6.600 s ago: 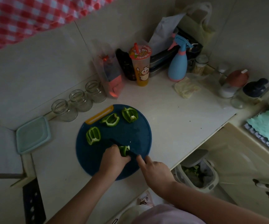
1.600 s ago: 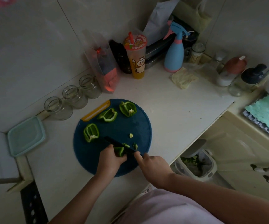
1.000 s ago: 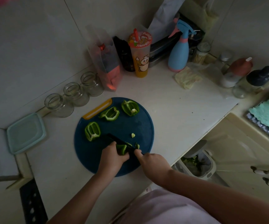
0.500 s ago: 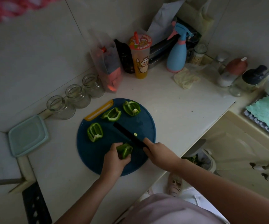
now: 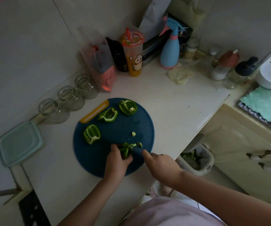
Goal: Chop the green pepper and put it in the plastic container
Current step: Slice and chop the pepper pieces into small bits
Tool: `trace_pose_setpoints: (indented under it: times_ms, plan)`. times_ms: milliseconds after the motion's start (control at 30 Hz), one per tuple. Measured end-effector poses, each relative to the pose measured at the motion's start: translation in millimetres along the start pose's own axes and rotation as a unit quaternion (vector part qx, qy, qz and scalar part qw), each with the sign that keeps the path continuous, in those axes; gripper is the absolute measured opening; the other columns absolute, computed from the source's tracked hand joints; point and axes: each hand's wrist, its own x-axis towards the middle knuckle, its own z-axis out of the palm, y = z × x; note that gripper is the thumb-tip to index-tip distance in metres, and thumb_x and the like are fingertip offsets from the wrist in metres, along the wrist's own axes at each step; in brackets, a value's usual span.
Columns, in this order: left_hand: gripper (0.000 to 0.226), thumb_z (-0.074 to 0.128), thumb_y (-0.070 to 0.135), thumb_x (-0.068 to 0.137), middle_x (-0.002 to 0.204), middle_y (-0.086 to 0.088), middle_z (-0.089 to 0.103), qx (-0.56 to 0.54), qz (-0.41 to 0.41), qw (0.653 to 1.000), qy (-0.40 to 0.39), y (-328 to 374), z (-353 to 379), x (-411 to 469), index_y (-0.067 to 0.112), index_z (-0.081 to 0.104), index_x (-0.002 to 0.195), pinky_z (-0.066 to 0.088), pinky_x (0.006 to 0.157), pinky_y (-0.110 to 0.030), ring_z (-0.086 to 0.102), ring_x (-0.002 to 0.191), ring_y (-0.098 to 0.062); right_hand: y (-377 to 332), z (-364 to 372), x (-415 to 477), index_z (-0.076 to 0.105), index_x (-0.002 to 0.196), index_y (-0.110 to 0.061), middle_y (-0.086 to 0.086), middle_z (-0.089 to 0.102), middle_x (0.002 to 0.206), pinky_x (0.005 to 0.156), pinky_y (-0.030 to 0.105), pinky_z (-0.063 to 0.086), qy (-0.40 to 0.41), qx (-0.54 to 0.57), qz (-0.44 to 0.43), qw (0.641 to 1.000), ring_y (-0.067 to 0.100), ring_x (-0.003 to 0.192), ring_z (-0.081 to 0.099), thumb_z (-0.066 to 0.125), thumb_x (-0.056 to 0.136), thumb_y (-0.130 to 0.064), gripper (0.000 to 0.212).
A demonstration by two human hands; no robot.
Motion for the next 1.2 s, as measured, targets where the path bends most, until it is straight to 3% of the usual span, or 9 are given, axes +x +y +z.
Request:
trace_pose_setpoints:
  times_ms: [133,300,400,667,900,1200]
  plan:
    - [0.046,0.076,0.015,0.075,0.105,-0.018,0.064,0.015,-0.016,1.000,-0.001,2,1,-1,-0.001,0.047,0.107,0.048,0.078,-0.029,0.062,0.100,-0.030,-1,0,2,0.032,0.128,-0.012,0.013,0.055,0.092,0.058,0.037,0.040,-0.017,-0.012,-0.007,1.000,0.033,0.071,0.056,0.036,0.095,-0.011,0.033]
    - [0.052,0.076,0.018,0.075,0.105,-0.018,0.063,0.034,-0.021,0.999,0.000,6,2,-2,-0.001,0.045,0.112,0.050,0.079,-0.033,0.062,0.100,-0.030,-4,-4,4,0.028,0.132,-0.011,0.015,0.053,0.094,0.060,0.040,0.044,-0.032,-0.021,0.001,0.999,0.031,0.066,0.049,0.035,0.094,-0.005,0.040]
    - [0.050,0.075,0.020,0.075,0.102,-0.018,0.062,0.039,-0.033,0.999,0.003,9,3,-2,0.000,0.044,0.109,0.049,0.076,-0.033,0.061,0.098,-0.030,-3,-5,6,0.023,0.135,-0.012,0.018,0.054,0.101,0.057,0.038,0.039,-0.045,-0.034,-0.005,0.998,0.036,0.074,0.059,0.034,0.094,-0.004,0.043]
    - [0.047,0.075,0.014,0.076,0.097,-0.007,0.061,-0.001,-0.046,0.999,-0.001,9,4,1,0.004,0.047,0.112,0.044,0.072,-0.023,0.062,0.095,-0.024,10,-8,16,0.018,0.141,-0.020,0.014,0.061,0.093,0.069,0.041,0.050,-0.069,0.053,-0.016,0.996,0.033,0.082,0.060,0.040,0.091,-0.004,0.057]
    - [0.048,0.077,0.020,0.075,0.101,-0.010,0.064,0.000,-0.046,0.999,-0.018,7,2,4,0.005,0.045,0.108,0.040,0.068,-0.020,0.062,0.095,-0.023,-9,-11,32,0.032,0.128,-0.011,0.014,0.061,0.092,0.061,0.036,0.039,-0.058,0.058,-0.023,0.996,0.034,0.080,0.061,0.037,0.094,-0.007,0.035]
    - [0.049,0.077,0.012,0.074,0.094,-0.001,0.059,-0.031,-0.023,0.999,-0.001,-2,5,0,0.009,0.046,0.113,0.041,0.068,-0.015,0.060,0.087,-0.014,12,-21,34,0.034,0.118,-0.015,0.013,0.062,0.087,0.066,0.044,0.052,-0.038,0.112,0.033,0.992,0.033,0.076,0.061,0.036,0.099,-0.020,0.020]
